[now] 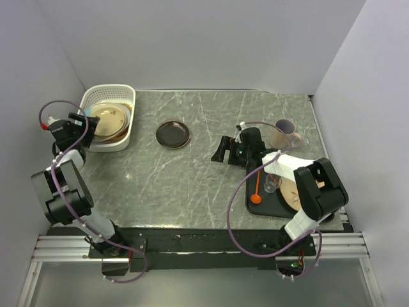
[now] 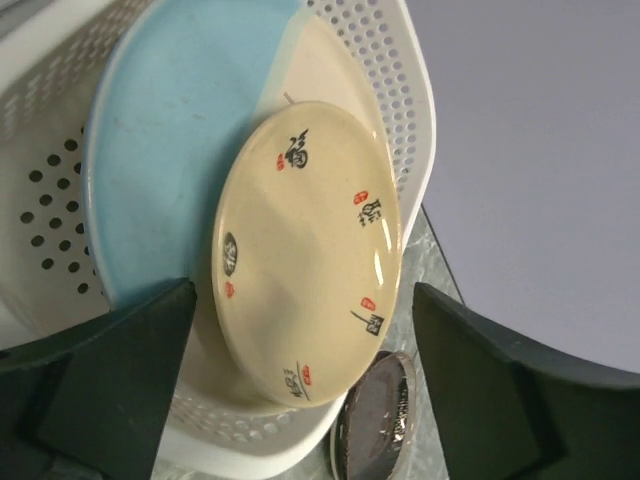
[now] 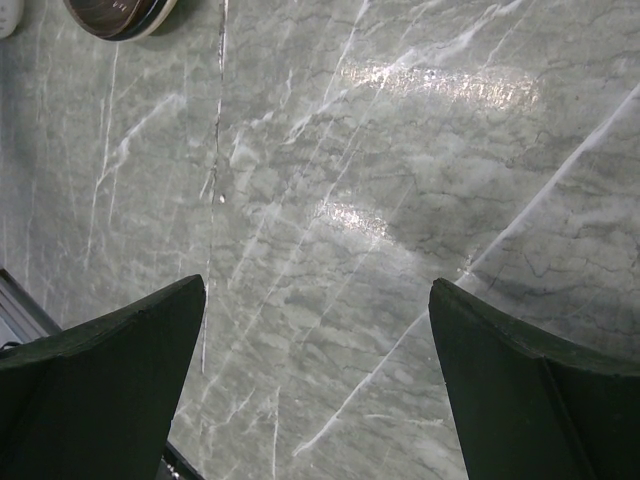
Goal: Place the plates into the plastic bin on the countertop
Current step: Place the plate in the plastic bin.
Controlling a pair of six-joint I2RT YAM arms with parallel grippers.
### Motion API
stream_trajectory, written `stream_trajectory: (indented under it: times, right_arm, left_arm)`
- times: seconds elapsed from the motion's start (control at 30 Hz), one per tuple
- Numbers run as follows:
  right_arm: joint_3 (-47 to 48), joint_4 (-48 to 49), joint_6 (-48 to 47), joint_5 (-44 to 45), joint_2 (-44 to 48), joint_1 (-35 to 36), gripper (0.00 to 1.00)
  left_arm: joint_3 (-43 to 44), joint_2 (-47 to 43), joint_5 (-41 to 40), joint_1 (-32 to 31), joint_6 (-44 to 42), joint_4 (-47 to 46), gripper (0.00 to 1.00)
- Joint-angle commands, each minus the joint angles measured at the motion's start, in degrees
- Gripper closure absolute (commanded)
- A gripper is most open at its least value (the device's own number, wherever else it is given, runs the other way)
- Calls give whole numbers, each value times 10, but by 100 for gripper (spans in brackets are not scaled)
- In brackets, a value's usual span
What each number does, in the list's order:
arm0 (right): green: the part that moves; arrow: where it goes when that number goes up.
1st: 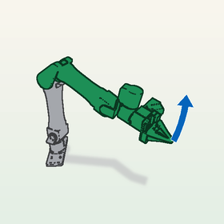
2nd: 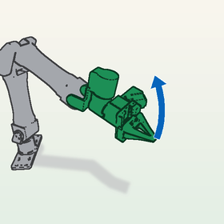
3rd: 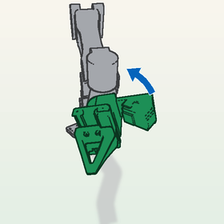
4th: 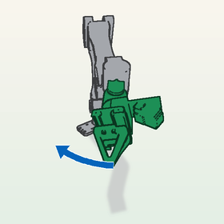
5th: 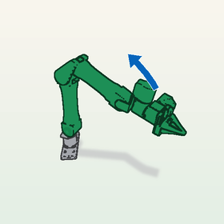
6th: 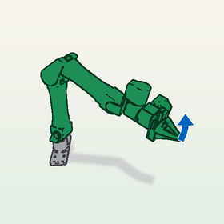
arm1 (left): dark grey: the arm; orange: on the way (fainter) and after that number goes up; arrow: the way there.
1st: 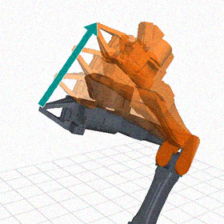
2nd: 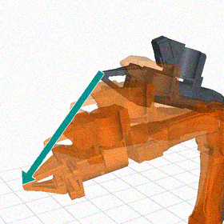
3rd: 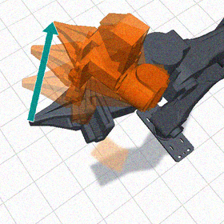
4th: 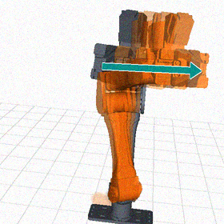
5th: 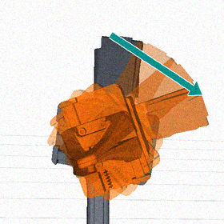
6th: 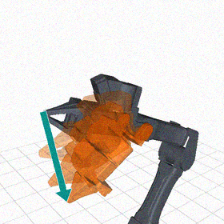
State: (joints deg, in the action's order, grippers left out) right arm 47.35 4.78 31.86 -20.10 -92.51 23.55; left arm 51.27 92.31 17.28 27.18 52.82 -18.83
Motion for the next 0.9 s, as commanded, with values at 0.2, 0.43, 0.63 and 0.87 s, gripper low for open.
stream_trajectory:
  times: [0.2,0.43,0.63,0.87]
  right_arm:
    - [44,12,4,8,-8,12,0]
    - [87,23,16,9,-46,23,0]
    - [133,51,50,-6,-105,23,0]
    - [215,33,67,-20,-172,26,1]
  left_arm:
    - [-30,-102,-42,2,-21,7,1]
    - [-54,-110,45,1,-11,-45,1]
    - [-71,-131,80,-16,-17,-53,1]
    - [-42,-137,122,-70,-58,-20,1]
